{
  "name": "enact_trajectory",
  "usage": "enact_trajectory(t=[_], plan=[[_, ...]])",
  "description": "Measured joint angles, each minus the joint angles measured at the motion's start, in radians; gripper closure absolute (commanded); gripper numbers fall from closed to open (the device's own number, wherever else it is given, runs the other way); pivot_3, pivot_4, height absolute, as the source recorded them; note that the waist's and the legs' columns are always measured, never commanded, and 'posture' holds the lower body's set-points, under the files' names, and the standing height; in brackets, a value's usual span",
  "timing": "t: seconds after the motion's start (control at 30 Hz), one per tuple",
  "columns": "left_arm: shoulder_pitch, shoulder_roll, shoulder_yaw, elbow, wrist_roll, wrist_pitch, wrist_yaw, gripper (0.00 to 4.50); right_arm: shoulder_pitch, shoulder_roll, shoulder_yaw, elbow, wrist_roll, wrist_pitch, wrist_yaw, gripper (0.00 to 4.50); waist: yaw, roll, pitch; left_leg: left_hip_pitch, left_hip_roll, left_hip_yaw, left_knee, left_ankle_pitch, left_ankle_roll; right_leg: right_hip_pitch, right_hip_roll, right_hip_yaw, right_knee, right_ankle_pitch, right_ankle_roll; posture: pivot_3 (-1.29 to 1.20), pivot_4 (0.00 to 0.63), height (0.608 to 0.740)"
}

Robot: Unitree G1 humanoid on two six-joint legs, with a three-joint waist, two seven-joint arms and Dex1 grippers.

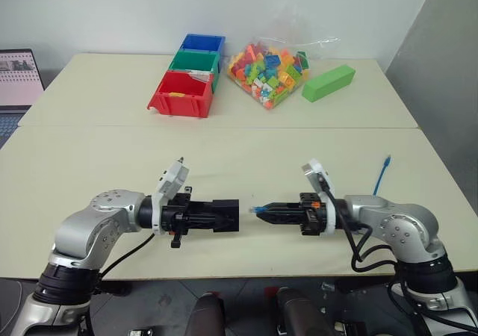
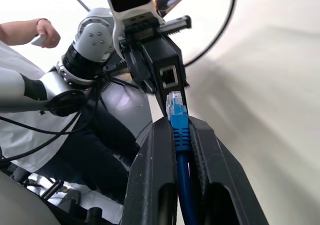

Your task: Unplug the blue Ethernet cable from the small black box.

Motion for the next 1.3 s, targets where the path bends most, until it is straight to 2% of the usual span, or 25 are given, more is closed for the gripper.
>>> enact_trajectory(t=[0.07,0.17,0.3,0.43,0.5,0.63,0.77,0.87,0.93,1.03,1.1,1.3], plan=[[0.011,0.0,0.013,0.0,0.0,0.0,0.006,3.7,0.002,0.004,-0.001,0.0,-0.008,-0.014,-0.007,4.46,-0.001,0.0,0.0,0.0,0.0,0.0,0.0,0.0,0.0,0.0,0.0,0.0,0.0,0.0,0.0,0.0,0.15,0.74],[0.024,-0.001,0.031,0.001,-0.001,0.0,0.037,3.7,-0.024,0.056,0.013,0.063,-0.147,-0.152,-0.084,4.46,-0.003,0.0,0.0,0.001,0.0,0.0,0.0,0.0,0.0,0.0,0.0,0.0,0.0,0.0,0.0,0.0,0.15,0.74],[0.04,-0.028,0.063,-0.008,-0.003,0.0,0.108,3.7,-0.195,0.181,0.06,0.394,-0.483,-0.457,-0.349,4.46,-0.007,0.0,0.0,0.0,0.0,0.002,0.0,0.0,0.0,-0.001,0.0,0.001,0.001,0.001,0.001,0.0,0.15,0.74],[0.066,-0.051,0.073,-0.012,0.001,-0.004,0.165,3.7,-0.324,0.241,0.059,0.696,-0.688,-0.63,-0.545,4.46,0.002,0.0,0.0,-0.002,0.0,0.001,0.0,0.0,0.0,-0.002,-0.001,0.002,-0.001,0.003,-0.004,0.0,0.15,0.74],[0.066,-0.063,0.08,-0.012,0.007,-0.021,0.193,3.7,-0.36,0.267,0.058,0.8,-0.738,-0.67,-0.595,3.75,0.004,0.0,0.0,-0.003,0.0,0.002,-0.001,0.0,0.0,-0.002,-0.001,0.002,-0.001,0.003,-0.005,0.0,0.15,0.74],[0.062,-0.087,0.083,-0.008,0.033,-0.057,0.244,3.7,-0.379,0.286,0.036,0.882,-0.768,-0.719,-0.612,2.94,0.003,0.0,0.0,-0.003,0.0,0.002,-0.001,0.0,0.0,-0.002,-0.001,0.002,-0.001,0.003,-0.005,0.0,0.15,0.74],[0.034,-0.14,0.084,0.028,0.085,-0.125,0.326,3.7,-0.369,0.275,0.016,0.838,-0.77,-0.72,-0.579,2.06,0.004,0.001,0.001,-0.003,0.0,0.001,-0.001,0.0,0.0,-0.002,-0.001,0.001,0.0,0.003,-0.005,0.0,0.15,0.74],[-0.041,-0.217,0.095,0.122,0.184,-0.242,0.461,3.7,-0.325,0.24,0.016,0.665,-0.75,-0.693,-0.501,1.33,0.009,0.001,0.001,-0.003,0.0,0.001,0.0,0.0,0.0,-0.002,-0.001,0.001,0.0,0.003,-0.004,0.0,0.15,0.74],[-0.122,-0.262,0.105,0.252,0.288,-0.381,0.595,3.7,-0.274,0.189,0.023,0.471,-0.672,-0.611,-0.388,0.79,0.018,0.002,0.001,-0.003,0.0,0.001,0.0,0.0,0.0,-0.002,-0.001,0.0,0.0,0.003,-0.004,0.0,0.15,0.74],[-0.218,-0.278,0.144,0.462,0.423,-0.581,0.776,3.7,-0.242,0.135,0.058,0.217,-0.553,-0.474,-0.248,0.79,0.012,0.002,0.001,-0.002,0.0,0.001,0.0,0.0,0.0,-0.002,0.0,0.0,0.0,0.003,-0.005,0.0,0.15,0.74],[-0.254,-0.278,0.148,0.576,0.488,-0.69,0.851,3.7,-0.244,0.121,0.072,0.123,-0.505,-0.398,-0.212,0.79,0.011,0.002,0.001,-0.002,0.0,0.001,0.0,0.0,0.0,-0.002,0.0,0.0,0.0,0.003,-0.005,0.0,0.15,0.74],[-0.298,-0.307,0.163,0.872,0.549,-0.848,0.948,3.7,-0.279,0.098,0.107,0.06,-0.468,-0.249,-0.197,0.79,0.02,0.002,0.001,-0.003,-0.001,0.001,0.001,0.0,0.0,-0.001,-0.002,-0.003,0.0,0.004,-0.003,0.0,0.15,0.74]])
